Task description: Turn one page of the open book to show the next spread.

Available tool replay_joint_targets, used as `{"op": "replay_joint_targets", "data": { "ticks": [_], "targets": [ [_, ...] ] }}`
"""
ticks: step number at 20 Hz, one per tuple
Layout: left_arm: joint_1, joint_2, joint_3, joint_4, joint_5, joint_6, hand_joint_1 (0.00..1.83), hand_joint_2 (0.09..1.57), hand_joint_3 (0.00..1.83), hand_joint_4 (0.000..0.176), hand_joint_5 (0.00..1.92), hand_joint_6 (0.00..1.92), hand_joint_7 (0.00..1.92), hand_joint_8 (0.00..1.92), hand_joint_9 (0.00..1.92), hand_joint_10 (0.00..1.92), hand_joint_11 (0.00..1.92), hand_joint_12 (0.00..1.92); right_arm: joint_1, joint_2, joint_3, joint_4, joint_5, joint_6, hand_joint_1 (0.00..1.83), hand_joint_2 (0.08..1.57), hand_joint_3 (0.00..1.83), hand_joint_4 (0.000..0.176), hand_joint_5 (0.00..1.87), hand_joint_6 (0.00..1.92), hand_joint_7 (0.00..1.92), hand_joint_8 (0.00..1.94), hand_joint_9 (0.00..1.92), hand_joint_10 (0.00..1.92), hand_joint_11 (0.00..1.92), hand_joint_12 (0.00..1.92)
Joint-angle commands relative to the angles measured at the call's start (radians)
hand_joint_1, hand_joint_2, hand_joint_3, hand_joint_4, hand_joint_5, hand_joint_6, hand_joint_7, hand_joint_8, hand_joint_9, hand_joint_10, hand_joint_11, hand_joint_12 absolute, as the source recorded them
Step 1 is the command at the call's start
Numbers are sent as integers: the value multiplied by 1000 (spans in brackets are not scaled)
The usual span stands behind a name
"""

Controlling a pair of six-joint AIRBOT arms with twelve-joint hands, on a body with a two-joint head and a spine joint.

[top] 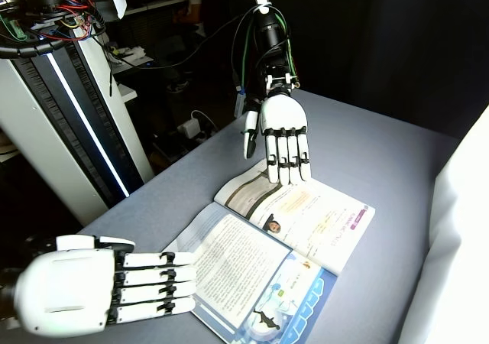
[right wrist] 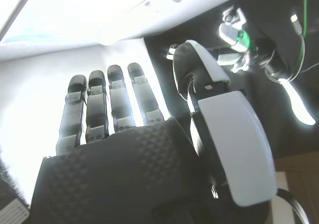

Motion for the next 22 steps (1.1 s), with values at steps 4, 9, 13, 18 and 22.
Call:
{"op": "replay_joint_targets", "data": {
  "ticks": [4,9,13,18,22],
  "targets": [
    [-23,-15,11,-13,-97,-15,0,1385,25,0,0,0,0,0,0,0,0,0,22,-4,8,20,83,12,0,1325,17,0,0,0,0,0,0,0,0,0],
    [-22,-10,14,-15,-96,-16,0,1373,12,0,1,0,0,0,0,0,0,0,72,4,-4,-132,27,103,0,1318,9,0,0,0,0,0,0,0,0,0],
    [-22,-8,16,-17,-90,-16,0,1349,0,0,0,0,0,0,0,0,0,0,103,12,-13,-261,-25,181,0,1298,0,0,0,0,0,0,0,0,0,0],
    [-22,12,10,-34,-91,-3,0,1353,1,0,2,1,0,0,0,0,0,0,122,12,-17,-404,-68,294,40,1279,0,0,160,27,71,7,0,0,0,0],
    [-21,21,7,-55,-102,12,0,1378,11,0,15,5,0,0,0,0,0,0,131,9,-16,-488,-85,364,0,1278,0,0,135,1,69,9,0,0,0,0]
  ]
}}
